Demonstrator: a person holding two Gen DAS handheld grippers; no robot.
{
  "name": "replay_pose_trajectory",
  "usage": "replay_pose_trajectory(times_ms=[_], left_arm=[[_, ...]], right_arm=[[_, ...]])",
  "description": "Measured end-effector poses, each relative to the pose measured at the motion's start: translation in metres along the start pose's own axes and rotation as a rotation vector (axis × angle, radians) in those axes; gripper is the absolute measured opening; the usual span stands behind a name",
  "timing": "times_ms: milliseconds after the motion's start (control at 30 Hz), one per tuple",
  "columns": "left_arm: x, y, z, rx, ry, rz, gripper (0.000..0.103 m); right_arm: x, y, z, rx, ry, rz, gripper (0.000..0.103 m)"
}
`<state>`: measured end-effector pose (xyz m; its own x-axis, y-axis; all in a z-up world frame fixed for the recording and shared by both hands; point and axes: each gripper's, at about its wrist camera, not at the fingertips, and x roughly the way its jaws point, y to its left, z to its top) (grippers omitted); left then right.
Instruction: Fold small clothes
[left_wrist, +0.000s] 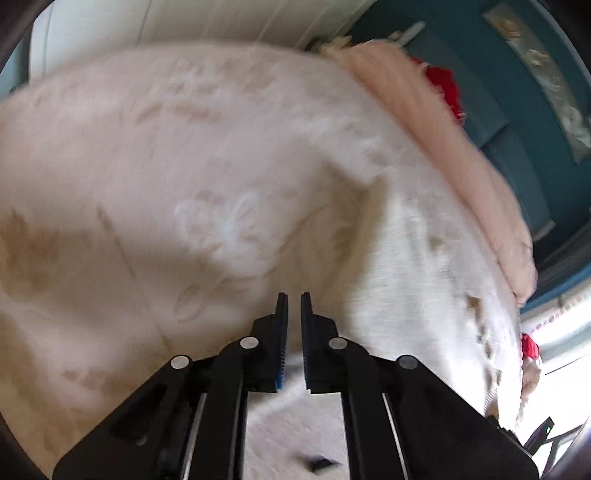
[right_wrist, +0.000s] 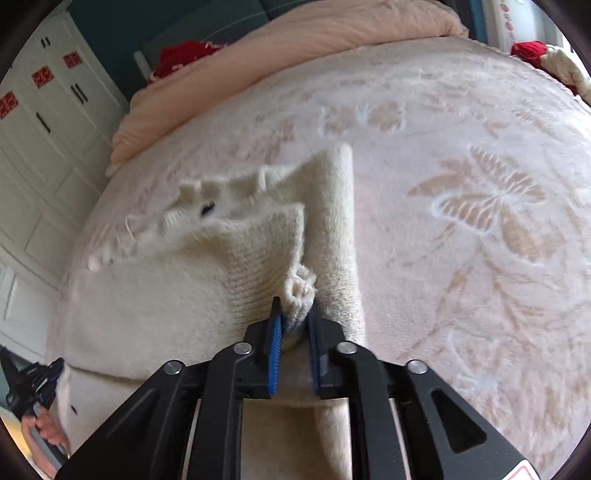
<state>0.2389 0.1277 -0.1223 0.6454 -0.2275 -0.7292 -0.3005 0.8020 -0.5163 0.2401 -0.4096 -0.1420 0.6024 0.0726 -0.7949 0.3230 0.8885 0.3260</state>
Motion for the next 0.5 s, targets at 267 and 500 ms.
replay_pose_trajectory(times_ms=[267,500], left_arm=[[0.033,-0.104,0.003,0.303,0.106,-0.068,0.009],[0.098,-0.096,0.000,0.312,0.163,0.016,0.012]], right_arm=[[-0.016,0.067,0.011,-0.146,-0.055,0.060,0.019],[0.073,0.055,0.026,-0.202,0.075,-0.002,0.000]])
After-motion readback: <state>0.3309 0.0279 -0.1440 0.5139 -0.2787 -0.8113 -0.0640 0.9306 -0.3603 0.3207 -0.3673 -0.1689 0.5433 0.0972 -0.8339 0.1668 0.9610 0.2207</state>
